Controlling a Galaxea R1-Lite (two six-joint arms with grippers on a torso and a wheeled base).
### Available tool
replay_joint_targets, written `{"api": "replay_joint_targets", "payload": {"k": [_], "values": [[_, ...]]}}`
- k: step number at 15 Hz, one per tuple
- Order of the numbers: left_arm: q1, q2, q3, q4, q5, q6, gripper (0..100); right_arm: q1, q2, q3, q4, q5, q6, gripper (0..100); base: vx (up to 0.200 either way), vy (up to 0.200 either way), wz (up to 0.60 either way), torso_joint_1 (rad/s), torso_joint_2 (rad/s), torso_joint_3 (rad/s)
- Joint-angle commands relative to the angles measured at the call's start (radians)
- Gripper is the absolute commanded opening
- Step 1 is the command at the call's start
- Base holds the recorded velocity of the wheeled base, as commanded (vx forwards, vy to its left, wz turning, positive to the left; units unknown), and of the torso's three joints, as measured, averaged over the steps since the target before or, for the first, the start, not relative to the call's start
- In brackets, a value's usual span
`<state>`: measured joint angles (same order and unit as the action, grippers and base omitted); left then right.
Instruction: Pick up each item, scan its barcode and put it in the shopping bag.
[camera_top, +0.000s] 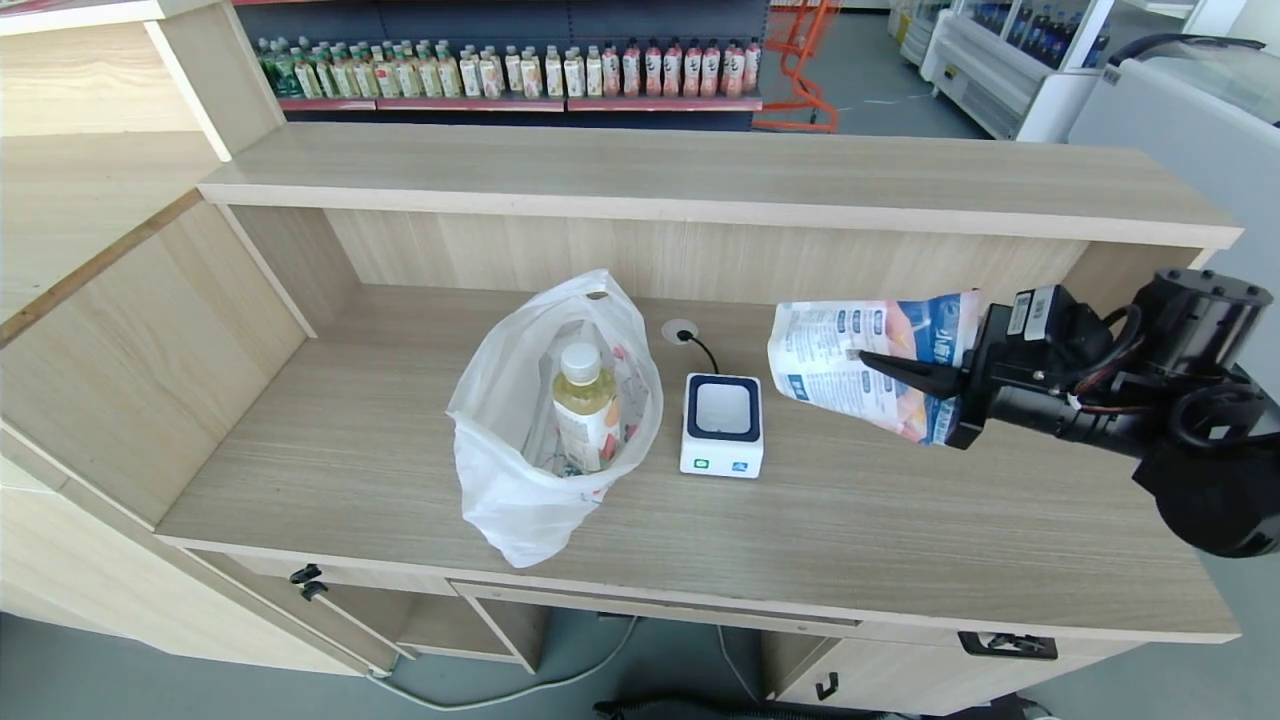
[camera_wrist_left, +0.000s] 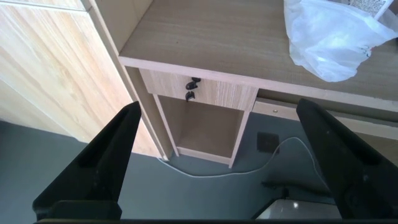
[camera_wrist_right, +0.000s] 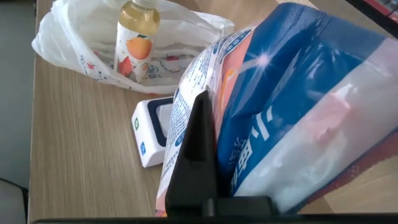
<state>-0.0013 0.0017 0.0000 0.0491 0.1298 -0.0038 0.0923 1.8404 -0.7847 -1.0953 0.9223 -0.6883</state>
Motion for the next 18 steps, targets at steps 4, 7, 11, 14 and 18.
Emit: {"api": "replay_joint_targets", "payload": {"k": [4,7,11,14,18], "values": [[0.0,0.0,0.0,0.0,0.001,-0.001,100,0.003,0.083,-0.015,0.002,0.024,-0.05,0,0.0,0.0,0.0,0.0,0.0,0.0],[0.0,0.0,0.0,0.0,0.001,-0.001,100,-0.006,0.08,-0.018,0.0,0.033,-0.05,0,0.0,0.0,0.0,0.0,0.0,0.0],[0.0,0.0,0.0,0.0,0.001,-0.001,100,-0.006,0.092,-0.019,0.0,0.035,-0.059,0,0.0,0.0,0.0,0.0,0.0,0.0],[0.0,0.0,0.0,0.0,0.001,-0.001,100,0.032,0.128,-0.027,-0.001,0.033,-0.08,0,0.0,0.0,0.0,0.0,0.0,0.0],[0.0,0.0,0.0,0.0,0.001,-0.001,100,0.069,0.194,-0.076,0.0,0.027,-0.137,0,0.0,0.0,0.0,0.0,0.0,0.0]]}}
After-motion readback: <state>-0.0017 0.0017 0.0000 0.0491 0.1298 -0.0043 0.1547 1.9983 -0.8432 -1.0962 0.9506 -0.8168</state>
